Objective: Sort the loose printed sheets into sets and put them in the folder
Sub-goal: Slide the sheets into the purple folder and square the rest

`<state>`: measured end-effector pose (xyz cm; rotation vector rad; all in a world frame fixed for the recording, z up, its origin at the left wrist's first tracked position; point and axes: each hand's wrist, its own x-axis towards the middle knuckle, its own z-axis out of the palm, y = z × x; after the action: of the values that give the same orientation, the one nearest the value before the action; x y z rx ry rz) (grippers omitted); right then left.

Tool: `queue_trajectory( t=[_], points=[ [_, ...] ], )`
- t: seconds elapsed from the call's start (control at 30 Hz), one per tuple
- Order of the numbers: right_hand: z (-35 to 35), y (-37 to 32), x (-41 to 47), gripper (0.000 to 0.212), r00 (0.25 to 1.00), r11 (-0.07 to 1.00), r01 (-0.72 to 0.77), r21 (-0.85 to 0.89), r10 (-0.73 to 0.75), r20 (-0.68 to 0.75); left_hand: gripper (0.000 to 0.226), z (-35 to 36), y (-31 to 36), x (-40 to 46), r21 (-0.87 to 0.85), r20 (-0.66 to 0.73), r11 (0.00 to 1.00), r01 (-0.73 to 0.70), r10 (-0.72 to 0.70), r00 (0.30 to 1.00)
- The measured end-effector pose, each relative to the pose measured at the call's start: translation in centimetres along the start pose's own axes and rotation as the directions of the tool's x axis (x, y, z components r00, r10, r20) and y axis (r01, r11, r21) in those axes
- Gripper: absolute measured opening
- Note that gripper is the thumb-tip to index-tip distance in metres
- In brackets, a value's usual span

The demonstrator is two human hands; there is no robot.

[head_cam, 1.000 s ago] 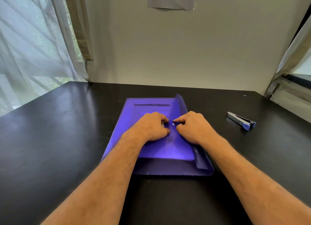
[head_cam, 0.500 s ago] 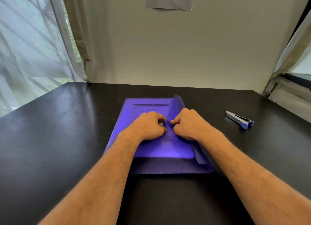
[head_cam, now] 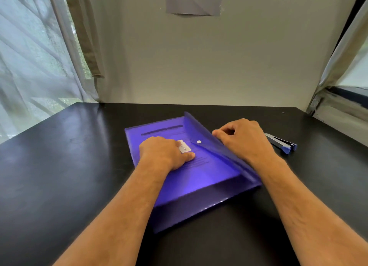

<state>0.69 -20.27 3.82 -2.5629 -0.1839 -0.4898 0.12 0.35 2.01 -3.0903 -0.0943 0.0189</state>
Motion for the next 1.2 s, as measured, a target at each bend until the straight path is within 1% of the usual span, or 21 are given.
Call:
queue_trajectory(
  t=[0.03,0.07,0.13,0.17,0.2,0.27,0.33,0.37,0.43,0.47,0.53,0.63,0.7,0.77,0.8,0.83,0.9,0.93,1.1,1.2],
  points=[
    [-0.1,-0.1,0.0,0.029,0.999,1.000,0.017,-0.022,-0.016,0.032,0.072,-0.3,0.5,-0.3,0.057,-0.055,0.998,0.011,-0.008,0.998],
    [0.2,-0.3,0.0,0.038,0.996,0.998,0.032,-0.051,-0.028,0.089,0.068,-0.4,0.9,-0.6,0.083,-0.101,0.996,0.014,-0.006,0.995],
    [1.1,-0.4,-0.2,0.061,0.971,0.989,0.044,-0.143,-0.009,0.240,0.059,-0.5,1.3,-0.7,0.021,-0.146,1.000,-0.003,0.006,0.989],
    [1.6,-0.4,-0.3,0.070,0.951,0.981,0.042,-0.190,0.019,0.308,0.053,-0.4,1.3,-0.6,-0.039,-0.153,0.999,-0.014,0.008,0.988],
    [2.0,-0.2,-0.3,0.073,0.933,0.976,0.034,-0.213,0.045,0.357,0.050,-0.3,1.1,-0.5,-0.086,-0.162,0.996,-0.024,0.009,0.987],
    [2.0,0.1,-0.1,0.070,0.906,0.985,0.001,-0.171,0.071,0.416,0.052,0.1,0.4,0.0,-0.142,-0.174,0.989,-0.039,0.014,0.985],
    [1.6,0.5,0.2,0.065,0.891,0.993,-0.025,-0.119,0.076,0.448,0.053,0.7,-0.3,0.6,-0.219,-0.189,0.969,-0.112,0.071,0.979],
    [1.4,0.7,0.3,0.064,0.882,0.994,-0.037,-0.105,0.082,0.464,0.058,1.1,-0.6,0.9,-0.267,-0.185,0.951,-0.159,0.111,0.976],
    [1.0,0.9,0.4,0.063,0.871,0.995,-0.048,-0.091,0.086,0.484,0.071,1.7,-1.0,1.3,-0.324,-0.146,0.919,-0.224,0.186,0.972],
    [0.9,1.1,0.4,0.063,0.867,0.995,-0.050,-0.088,0.087,0.490,0.076,1.9,-1.0,1.5,-0.316,-0.115,0.918,-0.239,0.213,0.970],
    [0.8,1.2,0.5,0.062,0.857,0.995,-0.060,-0.085,0.095,0.507,0.077,2.1,-0.8,1.7,-0.284,-0.064,0.926,-0.247,0.239,0.969],
    [0.5,1.2,0.7,0.058,0.842,0.993,-0.063,-0.096,0.105,0.529,0.075,2.2,-0.5,1.8,-0.282,-0.057,0.927,-0.248,0.242,0.969],
    [0.6,1.2,0.7,0.053,0.871,0.994,-0.027,-0.103,0.074,0.486,0.075,2.1,-0.5,1.9,-0.273,-0.074,0.927,-0.258,0.247,0.966],
    [1.0,1.2,0.7,0.049,0.928,0.996,0.024,-0.084,0.009,0.373,0.076,2.1,-0.5,2.0,-0.263,-0.084,0.928,-0.264,0.251,0.964],
    [1.4,1.1,0.7,0.051,0.943,0.996,0.055,-0.073,-0.028,0.333,0.076,2.1,-0.5,2.1,-0.267,-0.087,0.926,-0.265,0.251,0.964],
    [1.8,1.0,0.7,0.056,0.944,0.993,0.087,-0.073,-0.059,0.325,0.077,2.2,-0.5,2.1,-0.275,-0.088,0.924,-0.266,0.251,0.964],
    [2.8,0.8,0.9,0.065,0.926,0.984,0.136,-0.118,-0.083,0.369,0.079,2.3,-0.4,2.0,-0.285,-0.093,0.917,-0.280,0.264,0.960],
    [3.3,0.7,1.1,0.066,0.913,0.979,0.145,-0.146,-0.075,0.401,0.079,2.4,-0.4,2.0,-0.280,-0.096,0.916,-0.288,0.272,0.958],
    [4.4,1.1,2.3,0.059,0.877,0.977,0.131,-0.166,-0.036,0.480,0.078,2.7,-0.3,2.2,-0.292,-0.068,0.919,-0.264,0.255,0.965],
    [4.4,1.5,2.3,0.060,0.871,0.970,0.168,-0.173,-0.064,0.487,0.076,2.7,-0.3,2.0,-0.326,-0.065,0.912,-0.249,0.241,0.968]
  ],
)
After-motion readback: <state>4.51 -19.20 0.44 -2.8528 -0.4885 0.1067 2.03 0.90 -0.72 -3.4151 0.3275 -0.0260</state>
